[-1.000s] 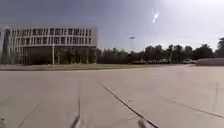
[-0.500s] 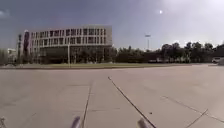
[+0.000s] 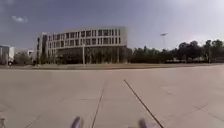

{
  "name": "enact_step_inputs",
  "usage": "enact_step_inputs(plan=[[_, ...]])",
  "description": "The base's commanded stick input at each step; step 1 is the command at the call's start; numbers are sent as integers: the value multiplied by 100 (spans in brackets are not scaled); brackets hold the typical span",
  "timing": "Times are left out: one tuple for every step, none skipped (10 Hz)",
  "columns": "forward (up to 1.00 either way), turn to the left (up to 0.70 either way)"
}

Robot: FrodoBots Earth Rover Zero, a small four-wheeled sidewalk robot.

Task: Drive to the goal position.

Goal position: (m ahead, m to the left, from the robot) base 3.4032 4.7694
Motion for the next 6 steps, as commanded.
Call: enact_step_inputs(plan=[[99, 39], [99, 39], [99, 39], [99, 39], [99, 39], [99, 39]])
